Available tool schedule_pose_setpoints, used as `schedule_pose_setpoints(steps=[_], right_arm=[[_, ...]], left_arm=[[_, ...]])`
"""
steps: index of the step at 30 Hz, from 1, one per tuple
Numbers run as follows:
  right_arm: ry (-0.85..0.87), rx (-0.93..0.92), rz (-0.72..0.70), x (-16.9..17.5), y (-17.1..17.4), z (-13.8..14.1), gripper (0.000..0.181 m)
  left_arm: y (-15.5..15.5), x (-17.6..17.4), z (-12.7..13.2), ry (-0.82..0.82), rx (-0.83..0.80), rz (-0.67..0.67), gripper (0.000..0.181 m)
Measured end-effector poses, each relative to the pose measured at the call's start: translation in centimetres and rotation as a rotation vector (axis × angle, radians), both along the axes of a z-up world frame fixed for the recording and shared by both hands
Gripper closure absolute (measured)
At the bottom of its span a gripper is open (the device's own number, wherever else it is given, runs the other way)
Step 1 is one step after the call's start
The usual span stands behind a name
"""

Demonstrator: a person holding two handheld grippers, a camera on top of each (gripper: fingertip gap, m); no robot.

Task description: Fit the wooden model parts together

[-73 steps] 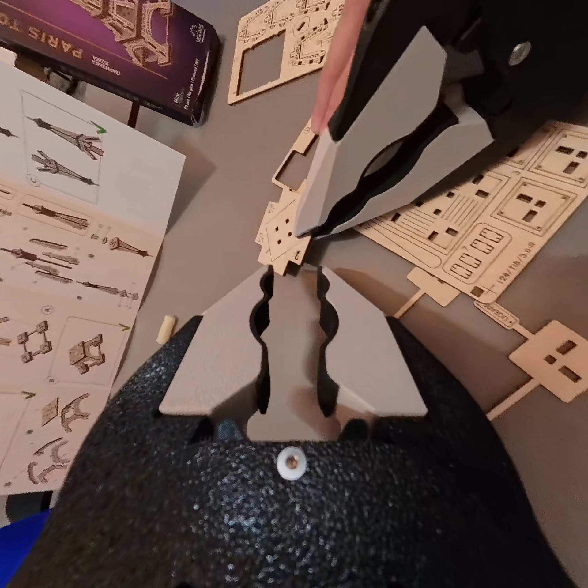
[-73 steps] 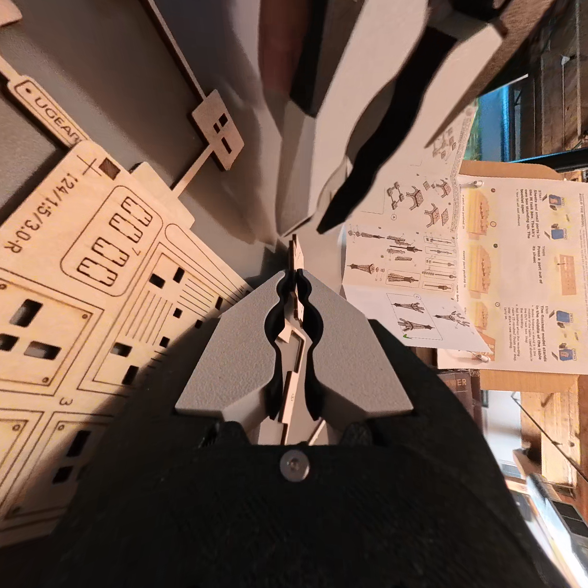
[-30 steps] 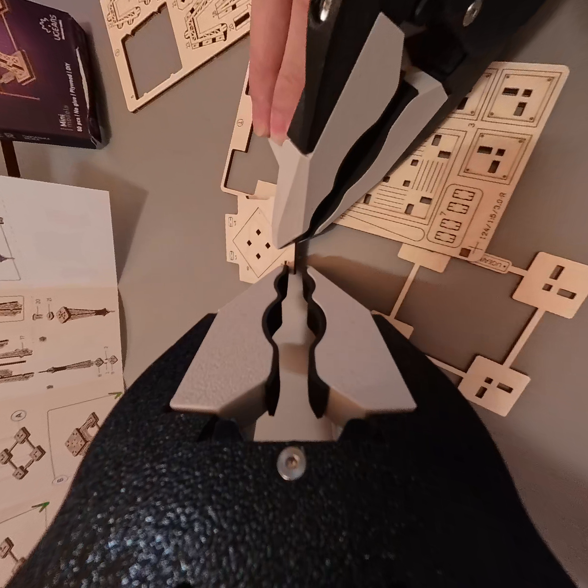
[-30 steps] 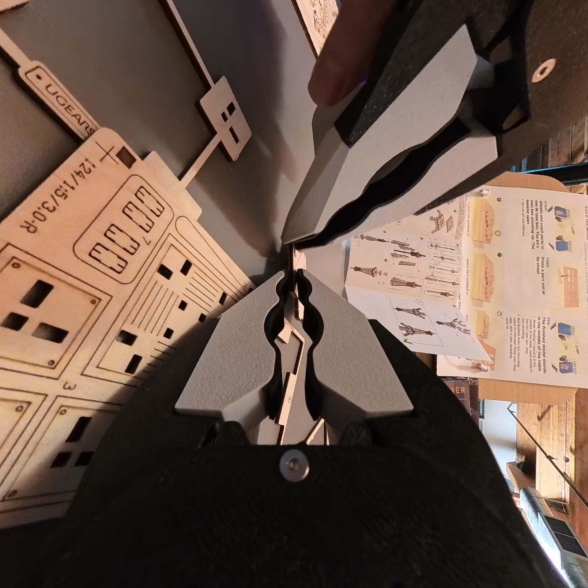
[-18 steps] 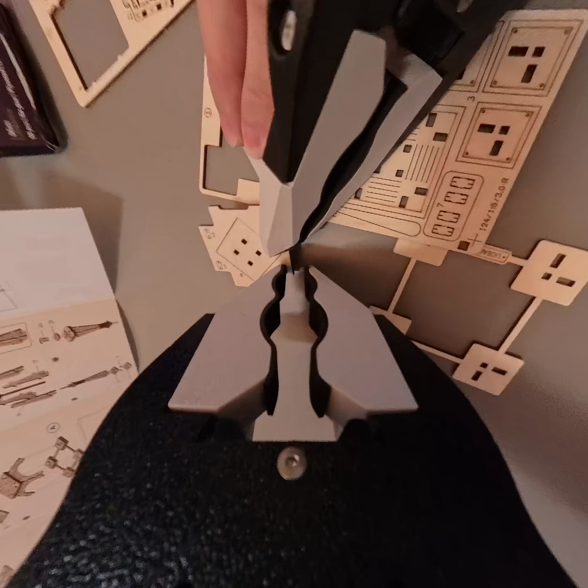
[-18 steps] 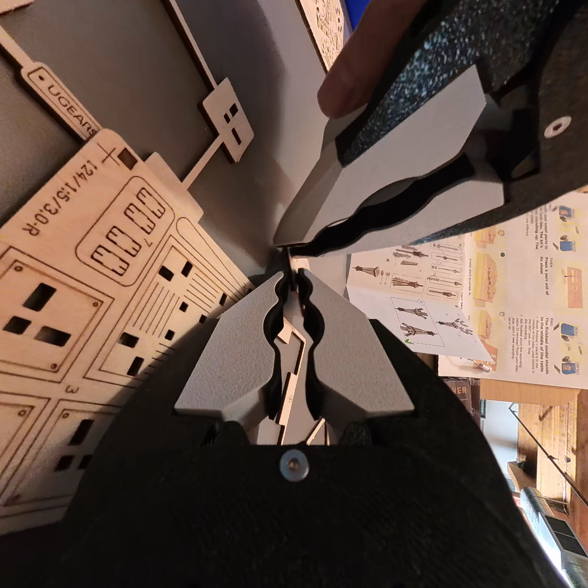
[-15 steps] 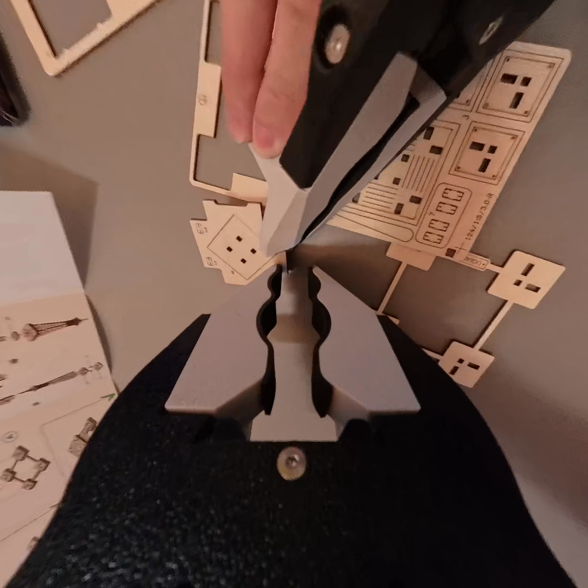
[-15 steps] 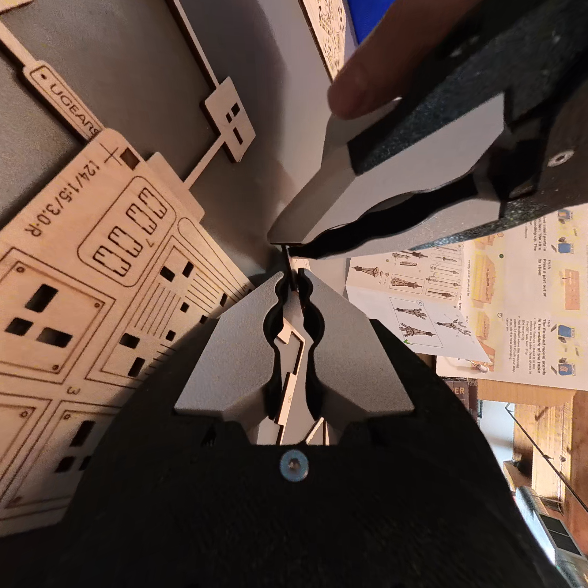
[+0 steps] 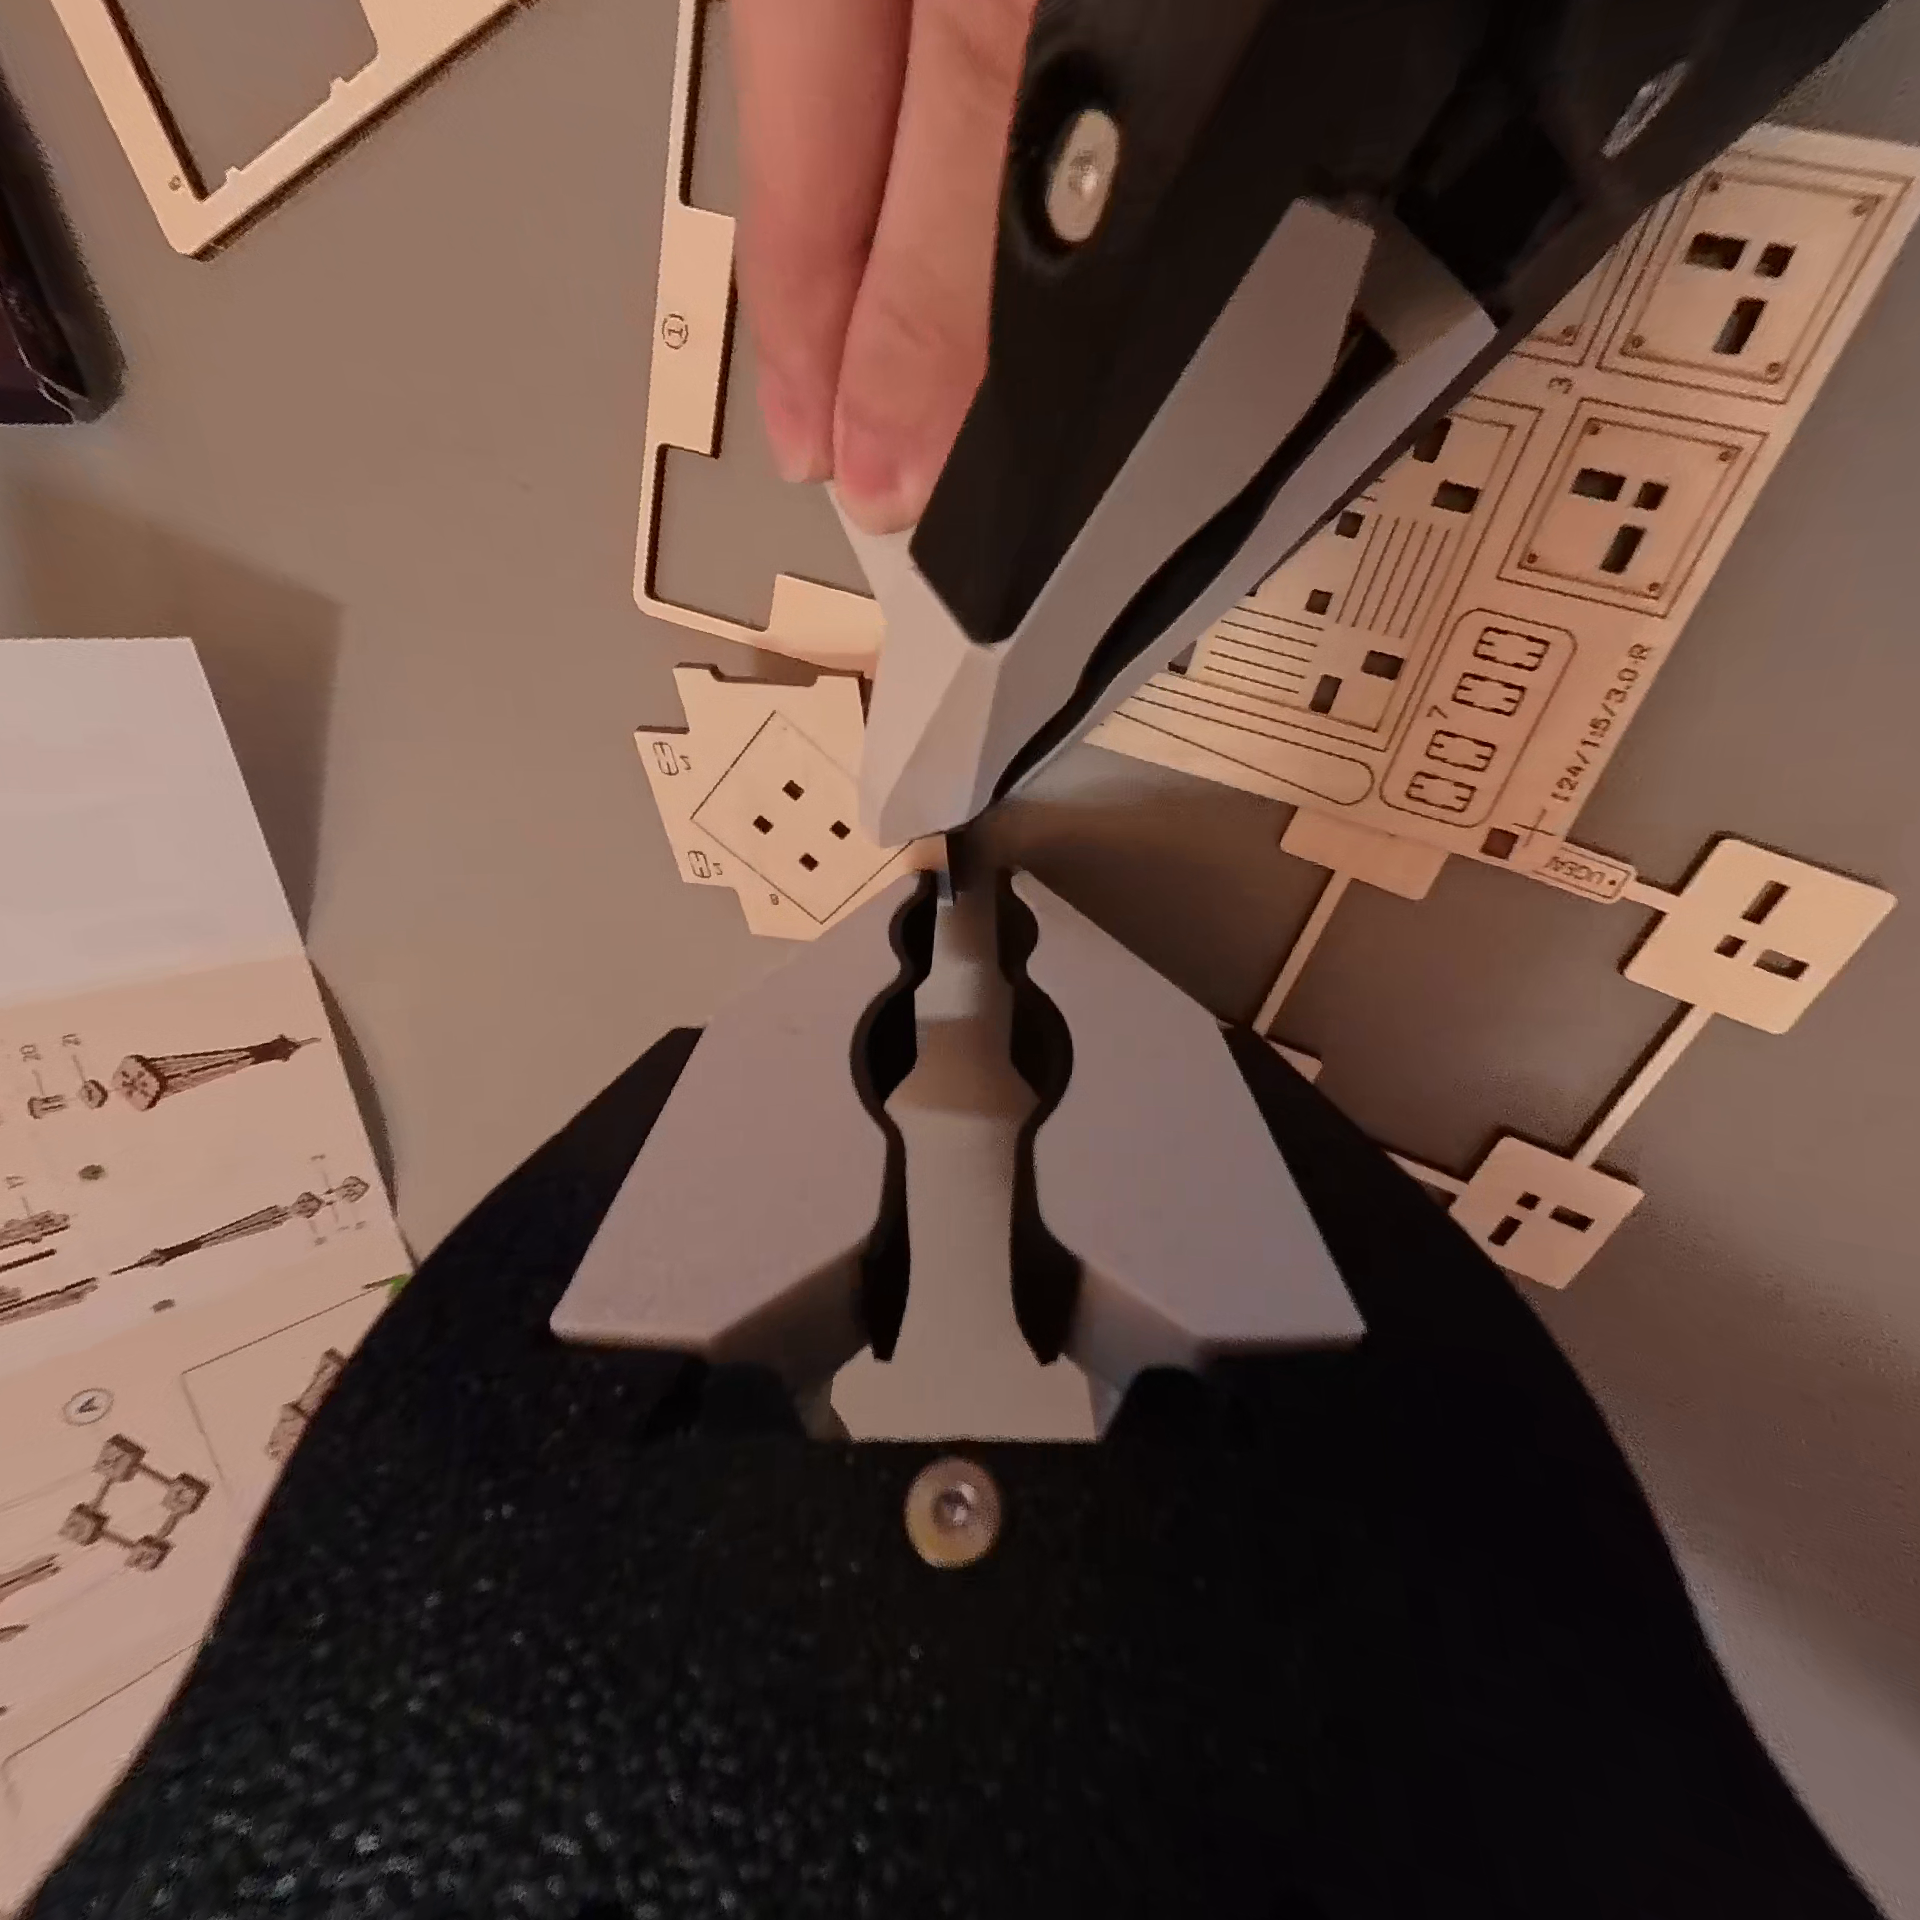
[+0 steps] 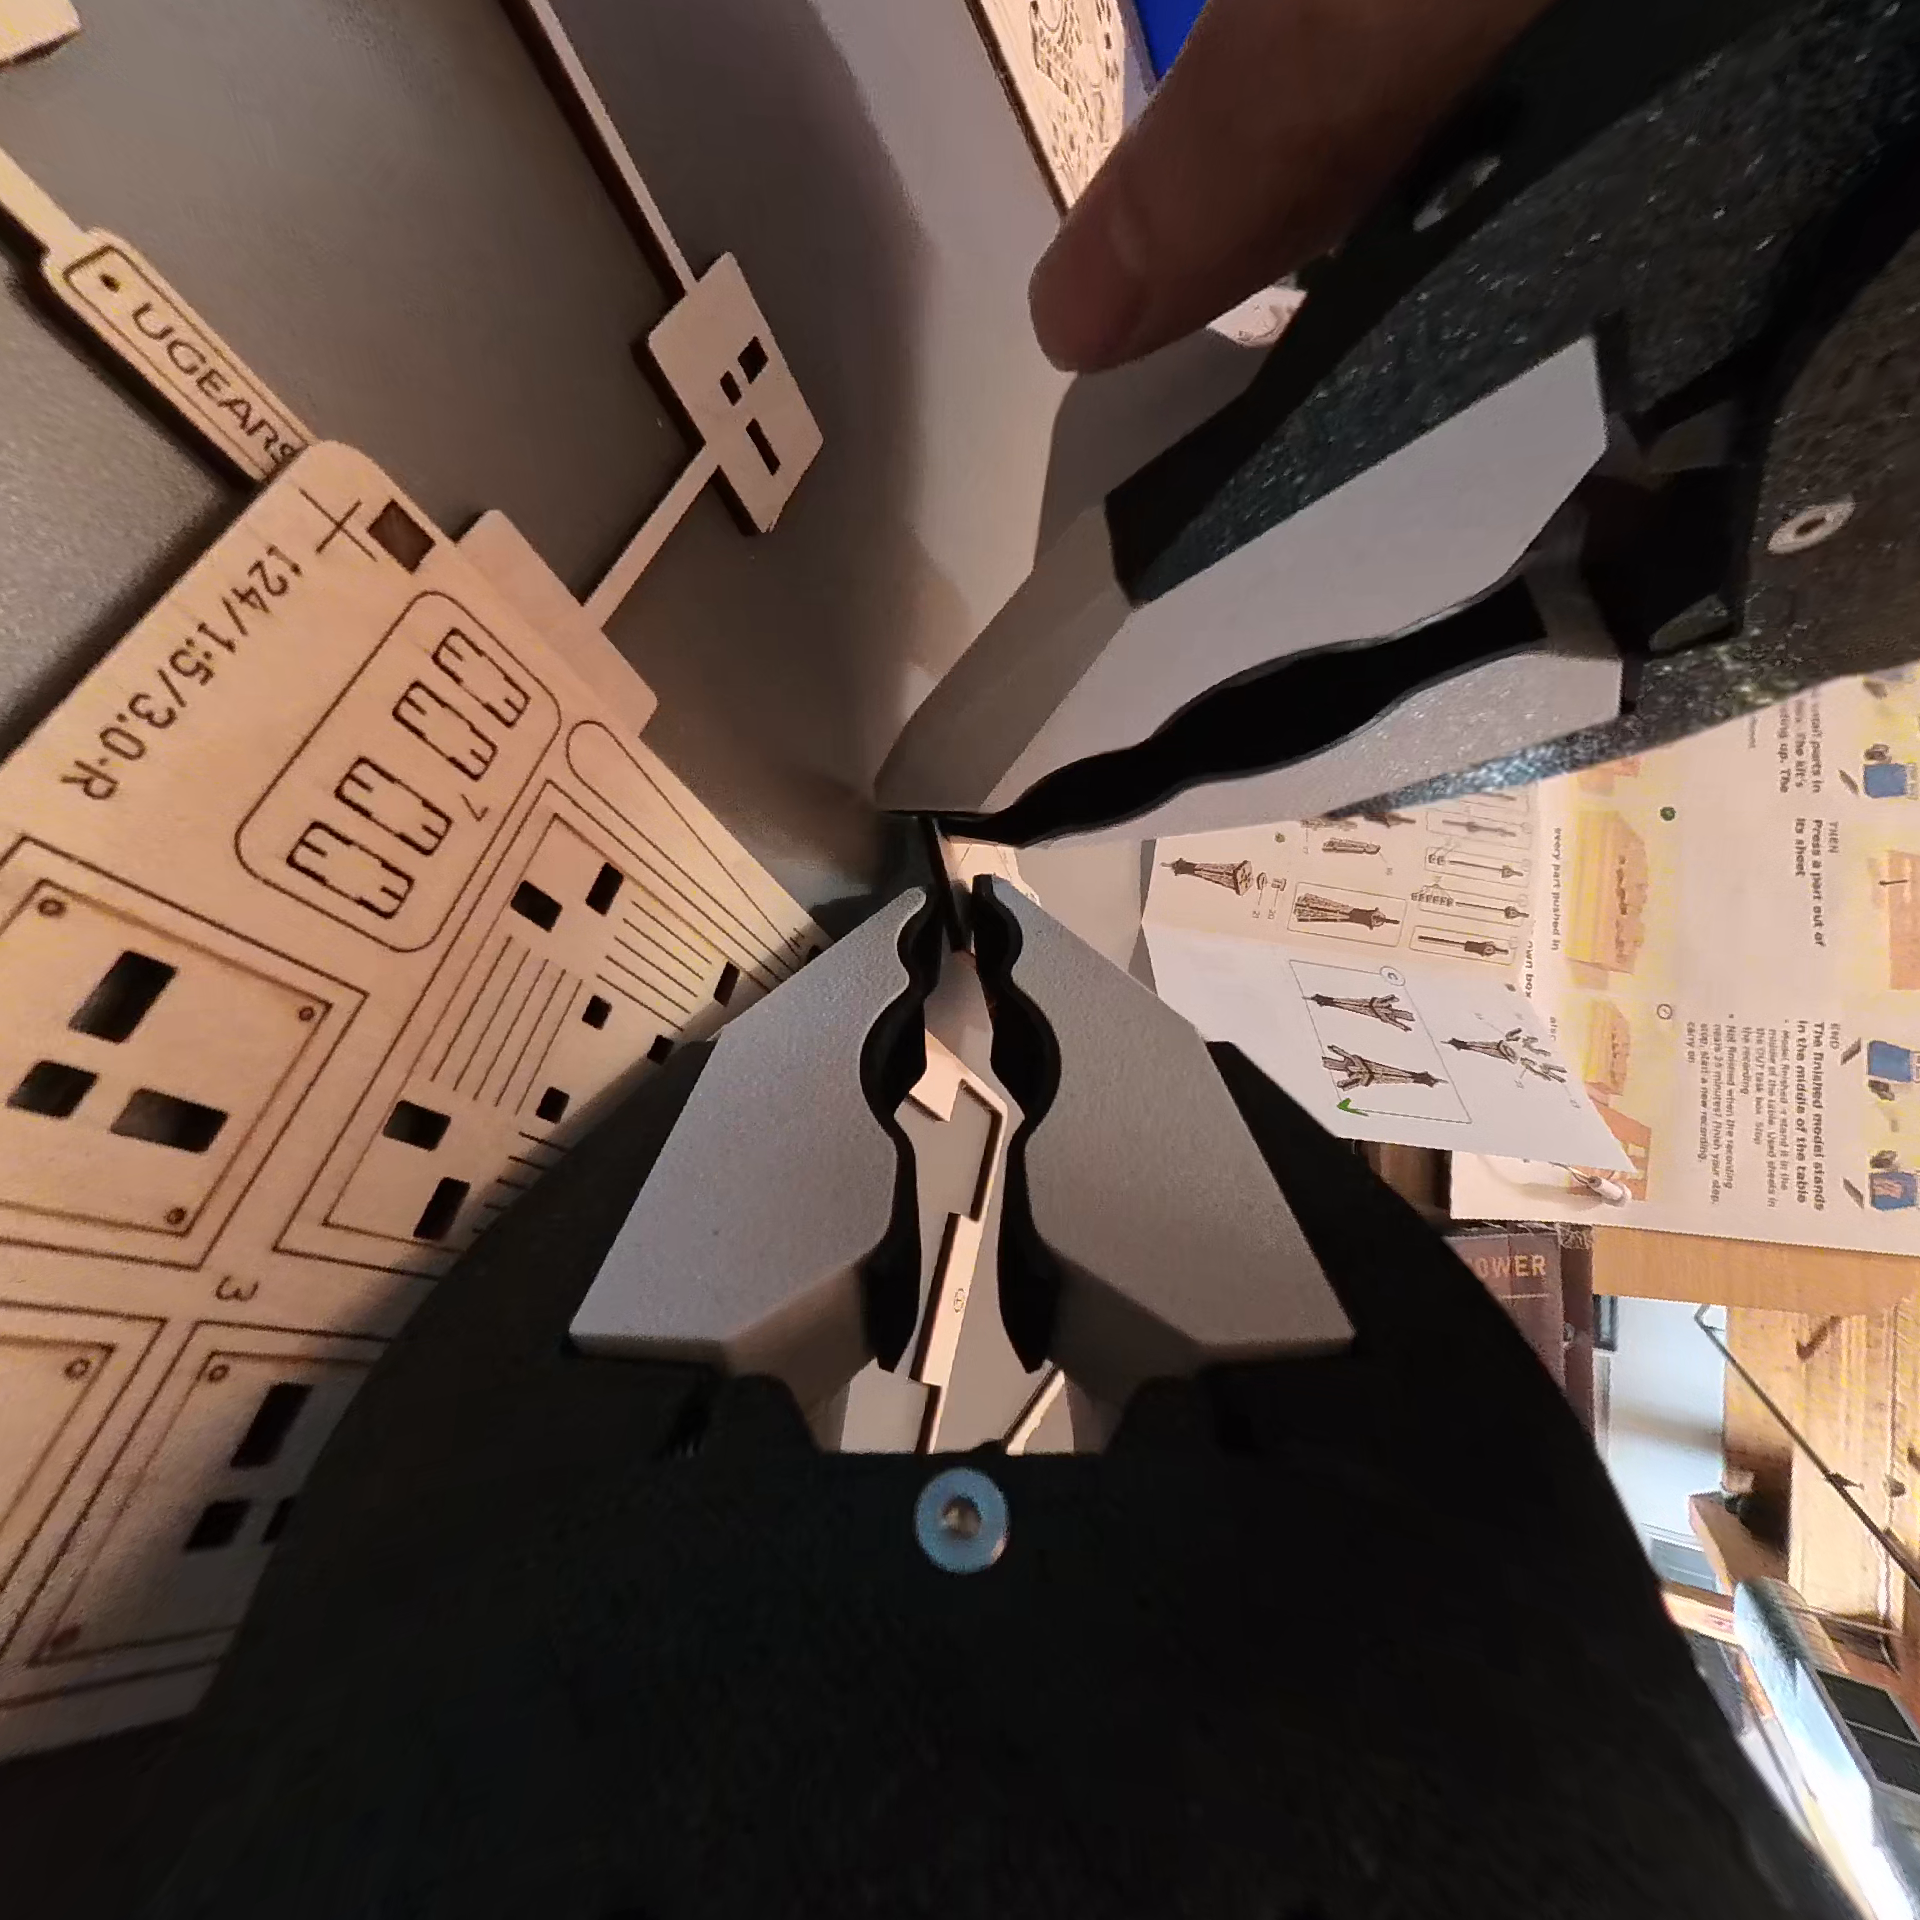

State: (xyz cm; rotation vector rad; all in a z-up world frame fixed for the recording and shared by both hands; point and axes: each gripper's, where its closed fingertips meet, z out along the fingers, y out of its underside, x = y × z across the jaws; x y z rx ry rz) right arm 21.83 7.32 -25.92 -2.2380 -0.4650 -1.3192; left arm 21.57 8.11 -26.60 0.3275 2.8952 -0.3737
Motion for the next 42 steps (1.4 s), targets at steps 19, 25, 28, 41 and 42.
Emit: schedule_pose_setpoints(steps=[19, 25, 28, 41, 42], right_arm=[[-0.019, 0.018, -0.002, 0.5, -0.1, 0.0, 0.178], [0.013, 0.094, -0.011, 0.7, -0.3, 0.5, 0.179], [0.022, 0.132, -0.025, 1.0, -0.6, 1.1, 0.18], [-0.009, 0.325, -0.067, 2.3, -3.1, 4.4, 0.181], [-0.071, 0.271, -0.06, 2.3, -3.2, 4.5, 0.18]], left_arm=[[0.3, -2.4, 0.6, 0.14, -0.122, 0.087, 0.126], [0.1, -1.1, 3.5, 0.016, -0.399, 0.207, 0.138], [1.1, 0.2, 4.1, -0.115, -0.471, 0.277, 0.138], [1.3, 1.6, 4.3, -0.014, -0.703, 0.629, 0.157], [1.2, 1.6, 4.8, 0.097, -0.793, 0.704, 0.157]])
